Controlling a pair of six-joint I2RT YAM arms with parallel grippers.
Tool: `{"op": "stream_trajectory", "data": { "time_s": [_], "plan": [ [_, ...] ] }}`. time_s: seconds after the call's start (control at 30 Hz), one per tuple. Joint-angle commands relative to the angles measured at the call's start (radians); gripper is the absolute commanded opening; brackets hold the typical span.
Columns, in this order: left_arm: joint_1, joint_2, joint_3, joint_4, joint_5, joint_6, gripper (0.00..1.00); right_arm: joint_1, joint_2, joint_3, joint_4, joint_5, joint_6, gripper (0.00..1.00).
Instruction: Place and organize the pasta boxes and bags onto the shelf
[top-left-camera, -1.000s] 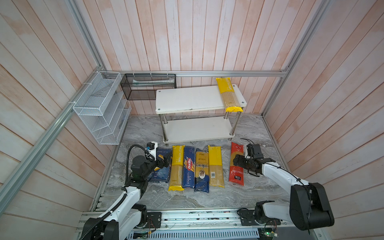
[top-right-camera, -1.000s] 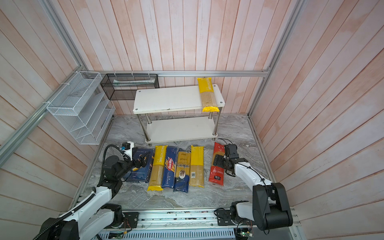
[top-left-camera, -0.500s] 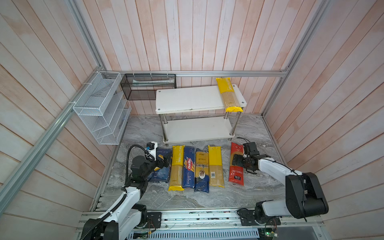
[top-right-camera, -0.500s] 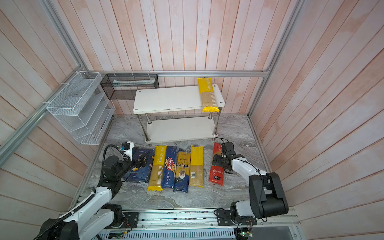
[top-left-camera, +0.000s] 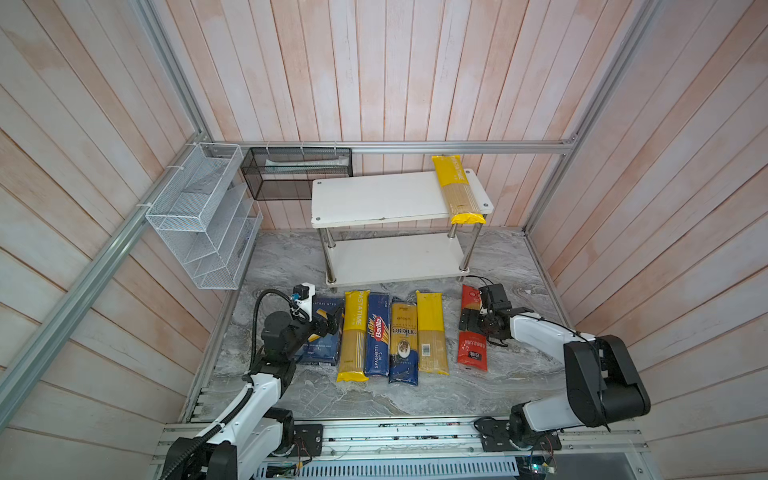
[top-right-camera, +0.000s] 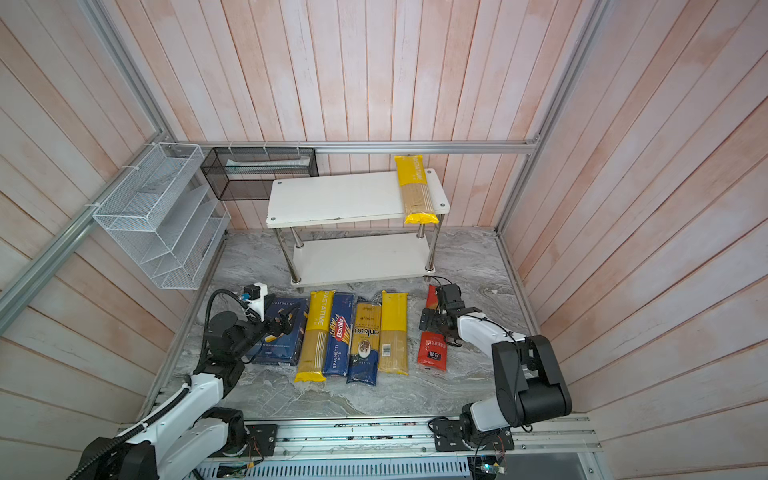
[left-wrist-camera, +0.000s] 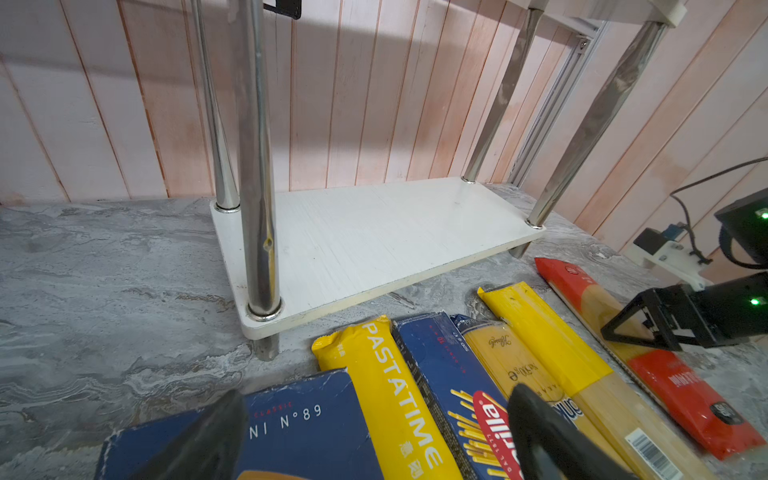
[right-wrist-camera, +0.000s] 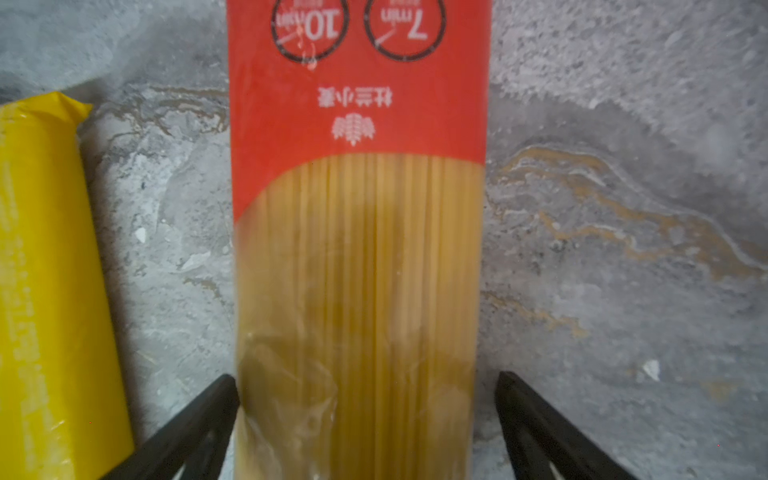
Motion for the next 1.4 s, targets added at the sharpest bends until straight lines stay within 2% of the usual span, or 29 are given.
{"op": "stream_trajectory", "data": {
  "time_s": [0.0, 0.2, 0.4, 0.67, 1.1, 1.37],
  "plan": [
    [-0.001, -0.017, -0.007, 0.02, -0.002, -0.003, 1.0, 0.02, 0.023, 0.016, -0.023, 0.021, 0.016, 0.98],
    [-0.001, -0.019, -0.008, 0.021, -0.005, -0.003, 1.0, 0.03, 0.025, 0.006, -0.036, 0.076, 0.032, 0.98],
    [-0.002, -0.017, -0.007, 0.02, -0.004, -0.003, 1.0, 0.056, 0.067, 0.009, -0.008, 0.052, 0.044, 0.98],
    [-0.001, -0.019, -0.009, 0.02, -0.006, -0.003, 1.0, 0.068, 0.098, 0.011, -0.011, 0.085, 0.058, 0.97],
    [-0.001, -0.021, -0.009, 0.02, -0.006, -0.003, 1.0, 0.068, 0.102, 0.009, 0.0, 0.072, 0.054, 0.74],
    [-0.001, -0.032, -0.017, 0.025, -0.01, -0.006, 1.0, 0.074, 0.104, 0.024, -0.029, 0.089, 0.053, 0.64]
  ]
}}
